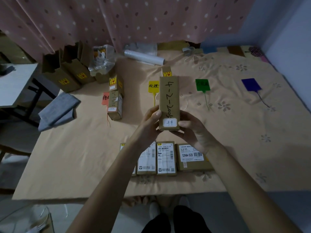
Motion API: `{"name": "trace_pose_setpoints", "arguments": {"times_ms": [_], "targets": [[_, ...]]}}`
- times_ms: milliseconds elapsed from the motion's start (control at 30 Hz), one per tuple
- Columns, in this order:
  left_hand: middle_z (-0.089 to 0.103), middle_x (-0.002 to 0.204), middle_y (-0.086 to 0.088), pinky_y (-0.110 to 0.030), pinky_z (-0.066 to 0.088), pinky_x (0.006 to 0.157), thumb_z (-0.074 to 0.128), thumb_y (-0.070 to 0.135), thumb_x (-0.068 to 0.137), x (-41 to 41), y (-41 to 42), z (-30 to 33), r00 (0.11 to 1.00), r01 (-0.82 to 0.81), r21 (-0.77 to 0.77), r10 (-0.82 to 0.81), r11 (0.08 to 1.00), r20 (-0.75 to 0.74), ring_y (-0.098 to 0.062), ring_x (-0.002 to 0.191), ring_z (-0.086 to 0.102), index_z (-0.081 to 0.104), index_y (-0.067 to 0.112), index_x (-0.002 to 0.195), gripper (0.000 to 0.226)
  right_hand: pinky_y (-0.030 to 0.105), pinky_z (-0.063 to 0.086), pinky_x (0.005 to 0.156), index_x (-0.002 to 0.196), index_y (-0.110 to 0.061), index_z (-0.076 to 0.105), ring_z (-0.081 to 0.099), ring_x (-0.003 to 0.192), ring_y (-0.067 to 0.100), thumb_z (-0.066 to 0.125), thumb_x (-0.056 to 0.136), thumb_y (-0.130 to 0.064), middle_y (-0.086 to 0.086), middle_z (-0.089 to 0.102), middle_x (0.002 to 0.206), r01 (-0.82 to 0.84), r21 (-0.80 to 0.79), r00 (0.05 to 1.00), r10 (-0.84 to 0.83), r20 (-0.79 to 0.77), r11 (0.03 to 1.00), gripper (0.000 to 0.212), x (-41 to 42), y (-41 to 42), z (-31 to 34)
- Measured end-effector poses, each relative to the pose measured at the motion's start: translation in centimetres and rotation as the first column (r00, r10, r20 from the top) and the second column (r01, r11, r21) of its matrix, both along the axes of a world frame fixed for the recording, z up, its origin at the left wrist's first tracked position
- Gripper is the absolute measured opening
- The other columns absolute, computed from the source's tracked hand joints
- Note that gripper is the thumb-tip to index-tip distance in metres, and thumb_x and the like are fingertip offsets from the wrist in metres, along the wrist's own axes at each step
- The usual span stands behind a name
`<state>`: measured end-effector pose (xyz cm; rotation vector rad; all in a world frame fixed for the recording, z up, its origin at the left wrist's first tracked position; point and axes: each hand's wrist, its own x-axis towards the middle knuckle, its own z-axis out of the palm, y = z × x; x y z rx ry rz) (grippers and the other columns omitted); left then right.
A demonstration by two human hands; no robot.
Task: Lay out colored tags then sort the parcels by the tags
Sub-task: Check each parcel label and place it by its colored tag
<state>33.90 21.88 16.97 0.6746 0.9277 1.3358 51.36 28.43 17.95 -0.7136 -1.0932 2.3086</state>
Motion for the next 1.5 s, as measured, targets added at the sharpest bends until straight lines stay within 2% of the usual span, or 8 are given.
{"name": "trace_pose_setpoints", "arguments": {"times_ms": [133, 233, 400, 667, 800, 967, 1233, 1500], "targets": [[0.039, 0.140, -0.033, -0.056, 0.036, 0.103, 0.068, 0.046, 0.081, -0.5, 0.1, -0.6, 1.000, -0.005, -0.033, 0.004, 0.999, -0.009, -0.048, 0.127, 0.041, 0.035, 0.004, 0.142, 0.081, 0.045, 0.047, 0.104, 0.141, -0.001, 0.042, 0.055, 0.120, 0.031, 0.074, 0.068, -0.017, 0.019, 0.055, 0.129, 0.005, -0.005, 0.999, -0.005, 0.049, 1.000, 0.082, -0.1, -0.2, 0.2], [0.043, 0.139, -0.030, -0.048, 0.046, 0.096, 0.066, 0.042, 0.082, -0.4, 0.4, -0.5, 1.000, -0.013, -0.058, 0.012, 0.998, -0.018, -0.043, 0.121, 0.048, 0.039, 0.005, 0.140, 0.074, 0.047, 0.040, 0.108, 0.144, -0.008, 0.043, 0.055, 0.117, 0.026, 0.083, 0.065, -0.028, 0.014, 0.059, 0.127, 0.022, -0.024, 0.996, -0.020, 0.092, 0.999, 0.091, -0.1, 0.2, 0.5], [0.061, 0.120, -0.011, -0.039, 0.052, 0.088, 0.061, 0.031, 0.086, 1.0, 1.5, -0.6, 0.999, 0.032, -0.117, -0.034, 0.993, -0.010, -0.026, 0.109, 0.059, 0.051, 0.011, 0.133, 0.052, 0.035, 0.049, 0.090, 0.138, -0.020, 0.051, 0.065, 0.104, 0.018, 0.065, 0.090, -0.029, 0.002, 0.070, 0.111, 0.150, 0.129, 0.944, -0.181, 0.276, 0.980, 0.050, 0.1, 1.3, 1.3], [0.062, 0.107, -0.006, -0.030, 0.049, 0.076, 0.068, 0.040, 0.074, 5.8, 3.1, 0.5, 0.990, 0.086, -0.204, -0.107, 0.975, -0.095, -0.021, 0.093, 0.061, 0.051, 0.006, 0.131, 0.069, 0.040, 0.049, 0.093, 0.130, -0.022, 0.055, 0.067, 0.102, 0.024, 0.069, 0.087, -0.024, 0.005, 0.072, 0.107, 0.270, 0.121, 0.890, -0.296, 0.347, 0.955, 0.045, 5.1, 2.4, 1.2], [0.063, 0.107, -0.007, -0.031, 0.050, 0.076, 0.061, 0.040, 0.082, 10.6, 4.3, 1.1, 0.988, 0.059, -0.208, -0.087, 0.976, -0.127, -0.024, 0.092, 0.061, 0.060, 0.010, 0.117, 0.047, 0.043, 0.049, 0.098, 0.131, -0.019, 0.055, 0.067, 0.105, 0.026, 0.070, 0.086, -0.025, 0.008, 0.071, 0.111, 0.278, 0.114, 0.891, -0.301, 0.340, 0.954, 0.047, 9.4, 3.5, 1.1], [0.063, 0.107, -0.008, -0.031, 0.050, 0.070, 0.065, 0.042, 0.079, 19.2, 6.5, 0.8, 0.987, 0.009, -0.241, -0.047, 0.971, -0.154, -0.025, 0.090, 0.061, 0.056, 0.005, 0.126, 0.060, 0.042, 0.050, 0.097, 0.130, -0.018, 0.056, 0.066, 0.108, 0.026, 0.070, 0.086, -0.026, 0.012, 0.070, 0.117, 0.250, 0.137, 0.898, -0.283, 0.337, 0.958, 0.046, 17.8, 5.6, 0.9], [0.063, 0.100, -0.002, -0.027, 0.049, 0.065, 0.049, 0.030, 0.094, 36.0, 10.2, 1.2, 0.994, 0.021, -0.255, -0.047, 0.967, -0.097, -0.019, 0.081, 0.060, 0.062, 0.015, 0.113, 0.027, 0.039, 0.051, 0.092, 0.127, -0.018, 0.057, 0.066, 0.110, 0.027, 0.073, 0.083, -0.029, 0.011, 0.070, 0.118, 0.280, 0.170, 0.870, -0.325, 0.372, 0.945, 0.049, 33.8, 9.7, 1.2], [0.061, 0.103, -0.005, -0.025, 0.050, 0.062, 0.053, 0.033, 0.092, 43.9, 14.5, 1.0, 0.987, 0.038, -0.275, -0.078, 0.961, -0.138, -0.018, 0.080, 0.059, 0.061, 0.011, 0.118, 0.034, 0.043, 0.052, 0.096, 0.131, -0.018, 0.052, 0.066, 0.108, 0.027, 0.073, 0.082, -0.030, 0.010, 0.069, 0.117, 0.270, 0.132, 0.880, -0.300, 0.369, 0.954, 0.055, 41.9, 14.6, -0.2]]}}
